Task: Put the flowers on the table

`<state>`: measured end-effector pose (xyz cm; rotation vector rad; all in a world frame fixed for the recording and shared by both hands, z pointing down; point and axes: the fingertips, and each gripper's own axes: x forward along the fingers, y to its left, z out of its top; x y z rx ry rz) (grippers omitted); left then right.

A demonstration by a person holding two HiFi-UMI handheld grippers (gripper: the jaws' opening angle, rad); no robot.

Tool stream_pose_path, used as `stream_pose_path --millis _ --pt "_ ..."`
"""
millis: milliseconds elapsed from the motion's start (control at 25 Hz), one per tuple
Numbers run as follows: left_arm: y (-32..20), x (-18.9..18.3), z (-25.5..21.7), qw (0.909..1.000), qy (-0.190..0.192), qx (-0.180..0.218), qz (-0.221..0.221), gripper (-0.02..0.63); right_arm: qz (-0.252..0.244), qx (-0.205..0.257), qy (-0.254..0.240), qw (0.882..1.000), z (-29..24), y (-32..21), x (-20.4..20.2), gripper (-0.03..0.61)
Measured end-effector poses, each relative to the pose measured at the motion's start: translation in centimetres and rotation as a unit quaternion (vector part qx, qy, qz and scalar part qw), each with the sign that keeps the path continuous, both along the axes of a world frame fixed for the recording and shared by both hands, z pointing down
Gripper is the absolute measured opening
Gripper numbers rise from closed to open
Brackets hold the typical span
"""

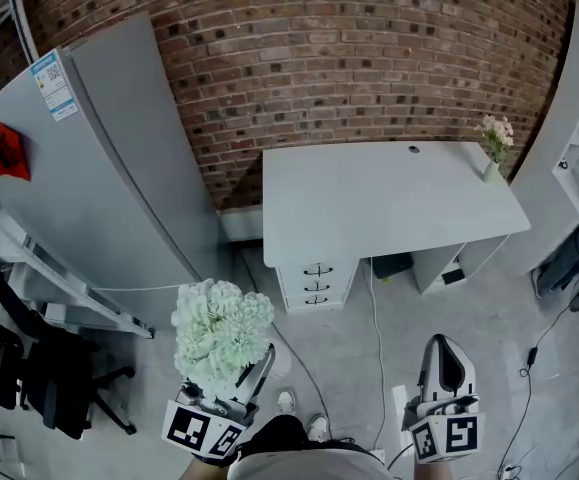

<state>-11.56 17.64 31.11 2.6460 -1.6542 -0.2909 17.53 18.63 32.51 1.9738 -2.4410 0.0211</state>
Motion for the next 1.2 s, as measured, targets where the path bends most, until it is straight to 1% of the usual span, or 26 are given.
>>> stream_pose_path --millis 160,320,640,840,1000,1200 --pt "-1.3 -0.3 0.3 1.0 0.003 -0.002 0.0 0.351 -0.001 0.0 0.001 1.0 0.1 -1.2 -0.3 0.017" --pt "-3.7 -0.4 0.7 1.0 0.005 0.002 0.007 0.351 0.006 -0.001 0.004 1.0 0.4 -3.0 -0.4 0.016" --pt "-11.3 -1.3 0.7 0.9996 0.001 0.005 0.028 0.351 0.025 0.001 0.006 1.0 0.2 -9.5 -1.4 0.015" --pt "-16.7 -2.2 0.8 0.999 -0.001 0.002 0.044 0.351 0.039 -0.001 0.008 0.999 0.1 -14.3 -2.9 0.015" --pt "-20.6 -3.2 0.9 0.9984 0.005 0.004 0.057 0.351 0.046 -0.002 0.017 0.999 -0.1 -17.9 -4.4 0.015" --pt "-24.0 -4.3 1.7 0.997 0.014 0.003 0.076 0.351 0.05 -0.011 0.032 0.998 0.0 -20.4 -6.4 0.016"
